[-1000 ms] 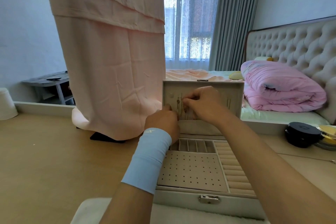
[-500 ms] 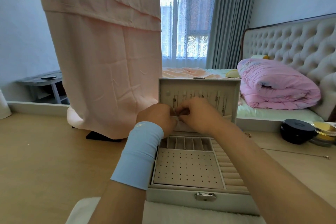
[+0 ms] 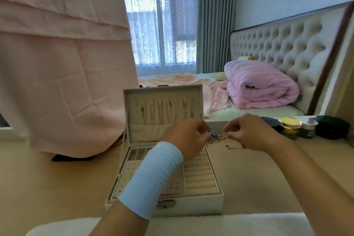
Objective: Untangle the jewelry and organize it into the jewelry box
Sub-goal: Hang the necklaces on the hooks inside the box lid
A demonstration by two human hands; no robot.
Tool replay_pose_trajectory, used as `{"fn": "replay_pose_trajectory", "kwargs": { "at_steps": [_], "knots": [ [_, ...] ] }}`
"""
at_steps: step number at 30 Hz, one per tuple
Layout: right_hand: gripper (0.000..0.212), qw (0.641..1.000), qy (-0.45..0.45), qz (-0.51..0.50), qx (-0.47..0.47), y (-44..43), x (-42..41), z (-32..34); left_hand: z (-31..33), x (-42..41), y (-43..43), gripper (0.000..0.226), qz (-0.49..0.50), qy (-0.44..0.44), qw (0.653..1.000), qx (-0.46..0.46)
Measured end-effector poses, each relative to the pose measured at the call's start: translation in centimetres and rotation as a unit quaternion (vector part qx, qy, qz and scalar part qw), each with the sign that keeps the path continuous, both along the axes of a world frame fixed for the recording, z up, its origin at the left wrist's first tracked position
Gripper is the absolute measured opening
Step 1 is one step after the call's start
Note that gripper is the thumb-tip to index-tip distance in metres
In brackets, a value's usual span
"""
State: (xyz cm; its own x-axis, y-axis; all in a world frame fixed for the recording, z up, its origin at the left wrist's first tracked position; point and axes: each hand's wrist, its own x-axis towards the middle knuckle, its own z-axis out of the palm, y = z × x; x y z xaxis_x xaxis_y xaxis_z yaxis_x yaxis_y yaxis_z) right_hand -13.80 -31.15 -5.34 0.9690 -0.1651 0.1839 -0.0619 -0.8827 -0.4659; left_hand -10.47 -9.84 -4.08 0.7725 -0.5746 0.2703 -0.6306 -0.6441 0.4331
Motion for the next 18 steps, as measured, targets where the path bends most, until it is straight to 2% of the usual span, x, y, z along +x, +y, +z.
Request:
{"fn": "replay_pose_trajectory", "kwargs": {
  "at_steps": [6, 10, 12, 16, 18],
  "knots": [
    [0.024, 0.996, 0.047, -0.052, -0.050, -3.8, -0.6, -3.6, -3.1, 1.3, -8.7, 0.032, -0.041, 0.019, 0.989, 0.141],
    [0.028, 0.992, 0.070, -0.063, -0.087, -5.0, 0.1, -5.2, -4.9, 3.4, -12.1, 0.044, -0.033, -0.003, 0.947, 0.321],
    [0.031, 0.992, 0.085, -0.054, -0.082, -5.4, 0.2, -5.7, -5.2, 3.8, -12.7, 0.047, -0.040, -0.018, 0.924, 0.380],
    [0.029, 0.991, 0.097, -0.042, -0.081, -6.0, 0.4, -6.1, -5.7, 4.3, -13.9, 0.046, -0.055, -0.034, 0.905, 0.420],
    [0.026, 0.991, 0.097, -0.045, -0.076, -6.1, 0.4, -6.1, -6.1, 4.7, -14.4, 0.040, -0.027, -0.018, 0.919, 0.393]
  ]
}}
